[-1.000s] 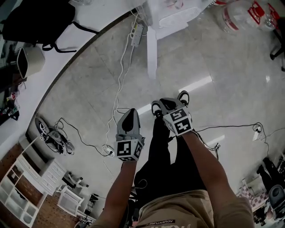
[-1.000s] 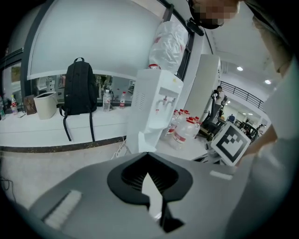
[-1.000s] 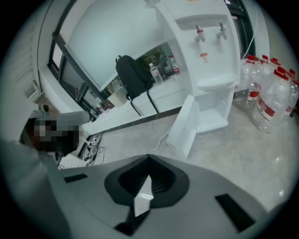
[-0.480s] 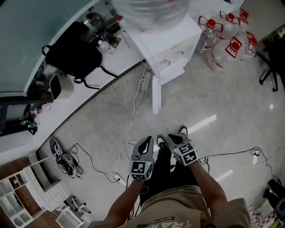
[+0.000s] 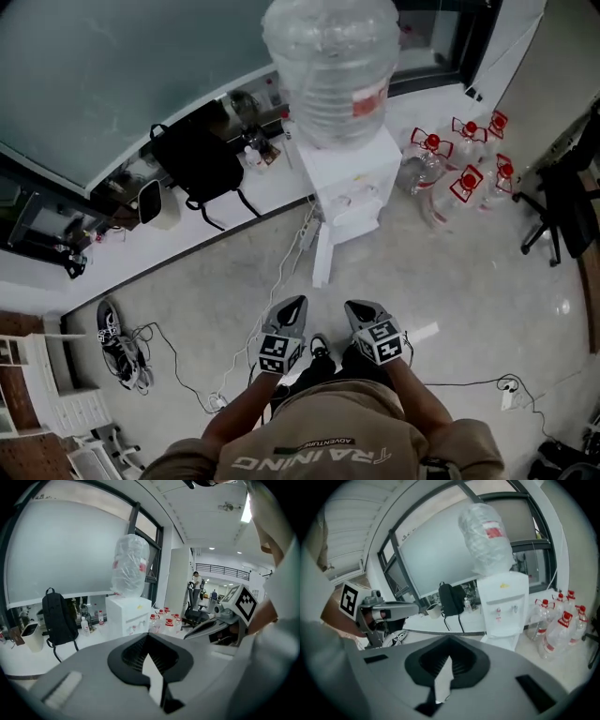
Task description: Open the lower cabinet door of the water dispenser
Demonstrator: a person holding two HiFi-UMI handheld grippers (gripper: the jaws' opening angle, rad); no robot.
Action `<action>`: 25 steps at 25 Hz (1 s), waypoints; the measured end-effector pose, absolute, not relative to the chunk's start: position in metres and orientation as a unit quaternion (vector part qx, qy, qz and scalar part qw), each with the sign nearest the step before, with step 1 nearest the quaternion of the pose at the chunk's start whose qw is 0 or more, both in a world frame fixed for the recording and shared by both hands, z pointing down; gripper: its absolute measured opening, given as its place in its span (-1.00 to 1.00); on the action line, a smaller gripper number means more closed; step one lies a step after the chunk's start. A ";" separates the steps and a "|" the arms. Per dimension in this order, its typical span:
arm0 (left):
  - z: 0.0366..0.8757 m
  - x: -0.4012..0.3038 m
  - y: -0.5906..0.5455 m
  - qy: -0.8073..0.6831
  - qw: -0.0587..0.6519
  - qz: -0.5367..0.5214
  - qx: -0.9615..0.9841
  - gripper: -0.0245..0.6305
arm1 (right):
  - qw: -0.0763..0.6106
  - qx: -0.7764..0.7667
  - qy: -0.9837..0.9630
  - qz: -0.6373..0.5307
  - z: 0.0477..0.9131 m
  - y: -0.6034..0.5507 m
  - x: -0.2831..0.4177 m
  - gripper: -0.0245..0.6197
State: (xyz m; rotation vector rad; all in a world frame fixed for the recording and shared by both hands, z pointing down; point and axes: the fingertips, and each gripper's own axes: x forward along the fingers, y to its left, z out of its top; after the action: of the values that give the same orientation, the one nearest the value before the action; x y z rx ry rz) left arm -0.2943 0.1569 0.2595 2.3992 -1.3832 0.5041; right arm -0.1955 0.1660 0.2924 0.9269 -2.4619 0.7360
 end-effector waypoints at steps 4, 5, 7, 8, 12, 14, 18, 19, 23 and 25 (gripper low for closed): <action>0.216 -0.295 0.146 -0.490 0.151 0.149 0.845 -0.92 | 0.196 0.320 -0.904 0.202 0.243 0.152 -0.187 -0.90; 0.204 -0.294 0.145 -0.489 0.149 0.139 0.848 -0.92 | 0.189 0.322 -0.908 0.191 0.232 0.149 -0.185 -0.90; 0.183 -0.291 0.144 -0.485 0.142 0.126 0.854 -0.92 | 0.170 0.332 -0.910 0.180 0.211 0.141 -0.182 -0.90; 0.174 -0.290 0.143 -0.483 0.133 0.125 0.857 -0.92 | 0.159 0.339 -0.911 0.174 0.201 0.137 -0.181 -0.90; 0.140 -0.285 0.142 -0.477 0.097 0.122 0.865 -0.92 | 0.127 0.355 -0.915 0.144 0.157 0.130 -0.182 -0.90; 0.126 -0.283 0.138 -0.473 0.086 0.118 0.869 -0.92 | 0.117 0.358 -0.918 0.126 0.136 0.128 -0.182 -0.90; 0.098 -0.285 0.128 -0.463 0.065 0.106 0.877 -0.92 | 0.091 0.377 -0.915 0.111 0.101 0.121 -0.180 -0.90; 0.090 -0.287 0.123 -0.464 0.059 0.099 0.878 -0.92 | 0.088 0.381 -0.914 0.112 0.096 0.118 -0.180 -0.90; 0.052 -0.297 0.108 -0.484 0.055 0.049 0.872 -0.92 | 0.081 0.390 -0.911 0.102 0.077 0.107 -0.183 -0.90; 0.036 -0.303 0.113 -0.486 0.053 0.033 0.871 -0.92 | 0.071 0.394 -0.912 0.084 0.059 0.109 -0.188 -0.90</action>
State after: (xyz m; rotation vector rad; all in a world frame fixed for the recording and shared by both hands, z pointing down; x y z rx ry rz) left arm -0.3035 0.1126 0.0358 2.6494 -1.4791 0.1016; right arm -0.1875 0.1091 0.0593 1.1857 -2.7432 0.2530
